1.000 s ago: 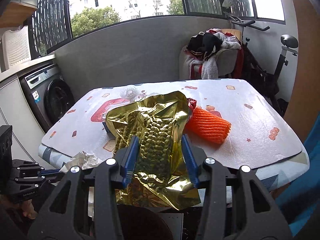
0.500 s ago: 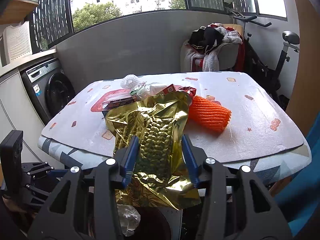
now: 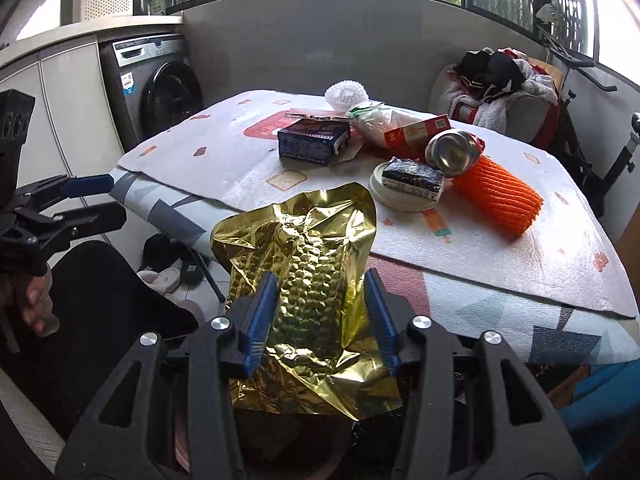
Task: Collect trash
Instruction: 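Carry the gold foil bag with the right gripper down into the bin, then open the right gripper to drop the foil bag into the bin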
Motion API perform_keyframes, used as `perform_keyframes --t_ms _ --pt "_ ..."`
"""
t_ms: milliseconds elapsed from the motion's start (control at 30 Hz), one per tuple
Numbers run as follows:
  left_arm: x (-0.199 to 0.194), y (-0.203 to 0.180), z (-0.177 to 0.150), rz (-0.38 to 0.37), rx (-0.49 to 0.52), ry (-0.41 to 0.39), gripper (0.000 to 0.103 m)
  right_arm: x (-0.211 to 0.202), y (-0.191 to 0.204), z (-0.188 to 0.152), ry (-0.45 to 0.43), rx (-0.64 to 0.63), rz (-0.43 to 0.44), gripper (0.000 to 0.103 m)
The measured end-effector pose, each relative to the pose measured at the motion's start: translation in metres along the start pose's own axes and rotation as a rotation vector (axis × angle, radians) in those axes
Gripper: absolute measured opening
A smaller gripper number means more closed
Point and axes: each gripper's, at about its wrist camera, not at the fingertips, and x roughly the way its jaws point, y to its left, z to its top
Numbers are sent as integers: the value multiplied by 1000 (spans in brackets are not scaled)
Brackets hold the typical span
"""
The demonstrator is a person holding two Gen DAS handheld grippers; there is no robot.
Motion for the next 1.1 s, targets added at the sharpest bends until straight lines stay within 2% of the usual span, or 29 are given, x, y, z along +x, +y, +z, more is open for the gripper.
perform_keyframes --t_ms 200,400,733,1100 --pt "6 10 -1 12 -52 25 95 22 29 -8 98 -119 48 47" --pt "10 16 -2 13 -77 45 95 45 44 -17 217 -175 75 47" --pt "13 16 -3 18 -84 66 95 85 41 -35 432 -133 102 47" --pt "14 18 -3 19 -91 73 95 109 39 -49 576 -96 98 48"
